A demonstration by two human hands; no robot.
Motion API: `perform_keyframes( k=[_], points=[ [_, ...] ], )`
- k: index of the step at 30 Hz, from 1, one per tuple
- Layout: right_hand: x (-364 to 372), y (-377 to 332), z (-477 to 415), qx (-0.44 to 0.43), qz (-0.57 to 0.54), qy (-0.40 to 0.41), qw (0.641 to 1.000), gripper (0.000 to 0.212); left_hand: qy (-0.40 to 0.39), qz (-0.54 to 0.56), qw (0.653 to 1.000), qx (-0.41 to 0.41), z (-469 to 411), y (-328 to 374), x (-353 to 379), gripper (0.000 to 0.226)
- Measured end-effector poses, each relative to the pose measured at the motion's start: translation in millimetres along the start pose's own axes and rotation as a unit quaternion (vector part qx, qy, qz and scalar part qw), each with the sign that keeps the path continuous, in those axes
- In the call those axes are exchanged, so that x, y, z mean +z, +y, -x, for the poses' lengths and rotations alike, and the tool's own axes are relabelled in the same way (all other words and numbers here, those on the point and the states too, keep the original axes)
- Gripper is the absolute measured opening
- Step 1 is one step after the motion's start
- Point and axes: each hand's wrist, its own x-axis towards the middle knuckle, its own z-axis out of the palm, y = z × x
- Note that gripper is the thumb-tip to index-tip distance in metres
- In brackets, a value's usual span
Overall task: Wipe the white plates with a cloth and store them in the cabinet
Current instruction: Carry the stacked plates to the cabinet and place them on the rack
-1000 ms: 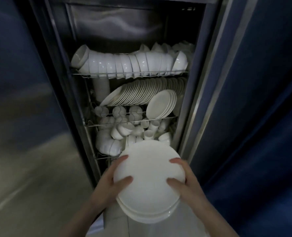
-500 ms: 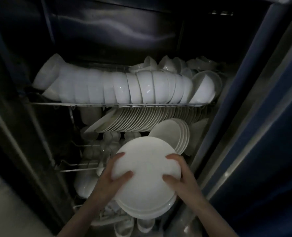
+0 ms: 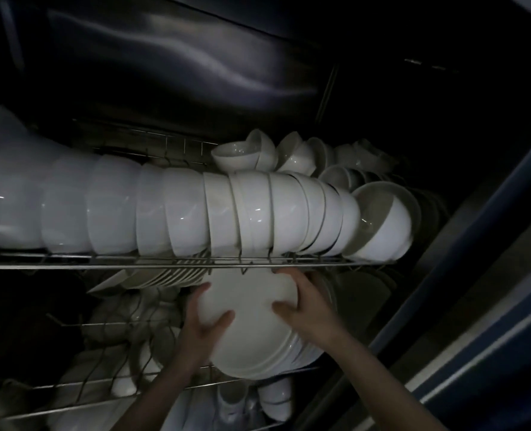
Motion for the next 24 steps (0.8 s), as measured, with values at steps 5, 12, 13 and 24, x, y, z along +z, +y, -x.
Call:
perform_keyframes(
  k=[5,12,13,24],
  points=[
    [-7.3,11.9,-21.6,-0.002,0.123,0.008,0.992,0.062,-0.008,0.009,1.000,-0.002,-9.7,-18.7,24.2,0.064],
    [-12.6,11.9,-29.6,-0.005,0.126,0.011,0.992,0.051,-0.012,0.028,0.999,-0.012,-10.9,-22.5,36.4,0.064],
    [-13.0,11.5,-29.8,-0.007,0.130,0.009,0.992,0.051,-0.017,0.028,0.999,-0.016,-10.4,-23.4,37.1,0.065],
    [-2.7,5.3,-21.7,0.033,0.140,-0.038,0.989,0.065,-0.119,-0.100,0.986,-0.066,-11.2,-44.5,16.2,0.077]
  ],
)
